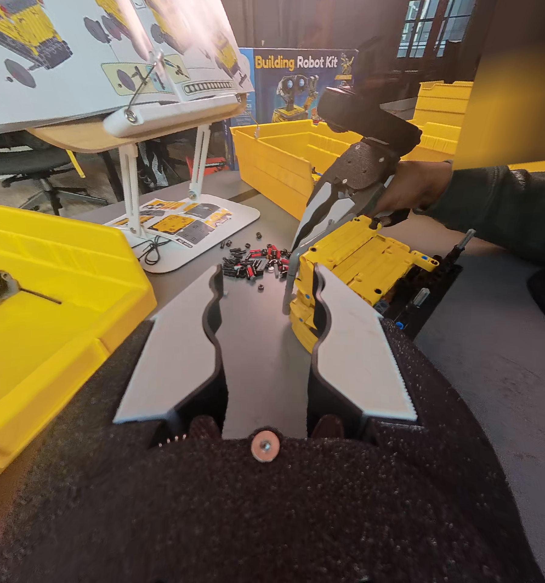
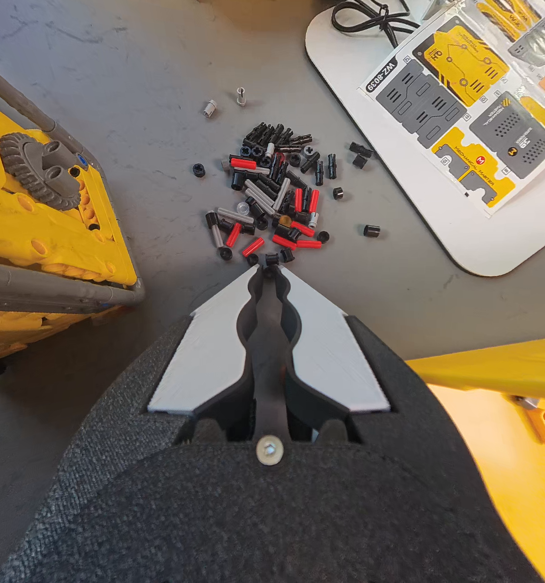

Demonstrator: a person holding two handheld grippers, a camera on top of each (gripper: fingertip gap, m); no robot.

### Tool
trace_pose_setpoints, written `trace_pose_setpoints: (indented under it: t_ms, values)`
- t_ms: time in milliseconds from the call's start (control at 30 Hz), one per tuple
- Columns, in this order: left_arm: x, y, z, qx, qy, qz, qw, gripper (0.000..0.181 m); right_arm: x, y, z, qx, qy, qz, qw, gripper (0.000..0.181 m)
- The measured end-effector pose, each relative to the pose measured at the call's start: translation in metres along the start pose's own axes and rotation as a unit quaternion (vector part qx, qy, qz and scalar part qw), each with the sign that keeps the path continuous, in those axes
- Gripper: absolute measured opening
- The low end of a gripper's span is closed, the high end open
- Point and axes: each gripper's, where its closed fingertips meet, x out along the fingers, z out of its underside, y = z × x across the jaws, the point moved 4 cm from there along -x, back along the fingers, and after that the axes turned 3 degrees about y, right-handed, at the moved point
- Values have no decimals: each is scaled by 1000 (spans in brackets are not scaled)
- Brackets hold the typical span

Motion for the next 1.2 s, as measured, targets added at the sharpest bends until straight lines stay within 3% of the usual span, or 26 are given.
trace_pose_setpoints:
  t_ms: [233,400,533,767,867,1067,1200]
  values:
    - [-1,-5,0,6,4,-23,1000,58,-31,-15,1,-22,8,-43,999,7]
    - [1,-6,4,3,-3,-24,1000,58,-53,-52,17,-90,-2,-103,991,7]
    - [4,-7,7,2,-6,-31,1000,56,-56,-73,32,-123,-27,-125,984,7]
    - [4,-8,9,9,-10,-37,999,56,-50,-79,40,-148,-53,-124,980,7]
    - [2,-8,7,7,-5,-38,999,56,-50,-76,37,-147,-45,-120,981,18]
    - [2,-7,6,9,-3,-35,999,56,-53,-31,-11,-36,83,-55,994,17]
    - [5,-7,11,8,-13,-35,999,56,-29,-10,-11,-24,60,-11,998,9]
